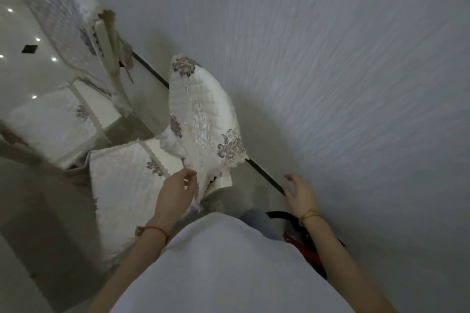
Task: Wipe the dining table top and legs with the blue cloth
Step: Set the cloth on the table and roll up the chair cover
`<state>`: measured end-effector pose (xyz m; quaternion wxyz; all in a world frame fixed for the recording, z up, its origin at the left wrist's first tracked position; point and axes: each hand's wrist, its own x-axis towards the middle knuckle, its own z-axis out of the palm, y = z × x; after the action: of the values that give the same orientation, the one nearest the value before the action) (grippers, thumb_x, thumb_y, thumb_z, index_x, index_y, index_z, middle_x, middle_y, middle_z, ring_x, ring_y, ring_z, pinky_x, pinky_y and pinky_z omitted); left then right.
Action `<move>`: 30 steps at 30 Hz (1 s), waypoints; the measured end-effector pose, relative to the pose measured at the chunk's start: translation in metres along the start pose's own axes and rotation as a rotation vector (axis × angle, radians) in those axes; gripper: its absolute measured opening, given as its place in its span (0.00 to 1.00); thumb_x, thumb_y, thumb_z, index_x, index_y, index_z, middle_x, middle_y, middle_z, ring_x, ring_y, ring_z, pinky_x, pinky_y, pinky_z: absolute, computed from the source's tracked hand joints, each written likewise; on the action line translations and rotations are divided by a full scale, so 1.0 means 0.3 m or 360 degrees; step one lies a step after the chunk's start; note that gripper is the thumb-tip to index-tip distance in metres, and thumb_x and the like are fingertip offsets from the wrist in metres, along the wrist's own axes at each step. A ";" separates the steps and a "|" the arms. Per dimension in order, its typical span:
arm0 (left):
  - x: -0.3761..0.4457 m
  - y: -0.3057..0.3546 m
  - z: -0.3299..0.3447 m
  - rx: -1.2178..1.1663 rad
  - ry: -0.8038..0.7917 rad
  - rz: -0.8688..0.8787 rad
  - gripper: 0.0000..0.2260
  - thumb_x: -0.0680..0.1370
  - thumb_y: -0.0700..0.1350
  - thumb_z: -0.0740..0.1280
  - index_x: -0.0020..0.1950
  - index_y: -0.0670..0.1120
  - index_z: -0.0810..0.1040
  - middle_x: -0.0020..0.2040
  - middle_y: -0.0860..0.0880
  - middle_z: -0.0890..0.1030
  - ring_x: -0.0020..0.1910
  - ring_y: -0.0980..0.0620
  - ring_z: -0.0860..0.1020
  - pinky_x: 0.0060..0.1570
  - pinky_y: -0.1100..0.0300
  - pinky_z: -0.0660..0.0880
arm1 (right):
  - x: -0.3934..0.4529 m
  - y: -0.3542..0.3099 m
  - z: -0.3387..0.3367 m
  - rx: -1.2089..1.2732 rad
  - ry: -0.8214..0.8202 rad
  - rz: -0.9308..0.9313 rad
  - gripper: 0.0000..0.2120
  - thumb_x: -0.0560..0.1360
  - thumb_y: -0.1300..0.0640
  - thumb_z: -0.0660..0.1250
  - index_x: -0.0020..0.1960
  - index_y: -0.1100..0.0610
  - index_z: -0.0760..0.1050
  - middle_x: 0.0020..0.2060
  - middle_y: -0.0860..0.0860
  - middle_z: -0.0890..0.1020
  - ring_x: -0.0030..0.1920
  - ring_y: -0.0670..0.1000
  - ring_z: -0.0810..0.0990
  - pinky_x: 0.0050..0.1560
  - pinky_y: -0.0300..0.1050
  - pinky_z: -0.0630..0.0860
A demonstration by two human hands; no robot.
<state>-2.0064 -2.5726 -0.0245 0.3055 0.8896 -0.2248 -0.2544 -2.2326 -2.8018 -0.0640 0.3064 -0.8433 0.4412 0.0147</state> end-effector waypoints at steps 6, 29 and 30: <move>0.125 0.216 -0.053 -0.0115 0.0091 0.0109 0.18 0.81 0.52 0.62 0.68 0.46 0.73 0.62 0.50 0.79 0.58 0.52 0.77 0.57 0.58 0.74 | 0.390 -0.311 -0.200 -0.0240 -0.0010 -0.0734 0.18 0.79 0.56 0.64 0.67 0.57 0.71 0.59 0.55 0.77 0.60 0.55 0.71 0.61 0.37 0.62; 0.524 0.517 0.162 -0.0426 0.1031 -0.0973 0.24 0.73 0.54 0.66 0.69 0.55 0.72 0.60 0.54 0.81 0.55 0.55 0.80 0.51 0.61 0.77 | 1.208 -1.067 0.062 -0.0775 -0.1049 -0.3330 0.20 0.61 0.42 0.76 0.49 0.50 0.82 0.46 0.47 0.83 0.51 0.55 0.79 0.70 0.54 0.59; 0.522 0.507 0.157 -0.0420 0.1045 -0.0981 0.25 0.72 0.54 0.65 0.70 0.55 0.72 0.60 0.54 0.82 0.55 0.54 0.80 0.51 0.59 0.78 | 1.205 -1.079 0.074 -0.0740 -0.1056 -0.3347 0.21 0.60 0.42 0.77 0.48 0.51 0.82 0.45 0.47 0.83 0.50 0.55 0.79 0.70 0.53 0.59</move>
<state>-1.9509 -2.7881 -0.0058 0.3813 0.9018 0.1927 -0.0647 -1.7628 -2.9191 -0.0257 0.1043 -0.7872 -0.6053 0.0545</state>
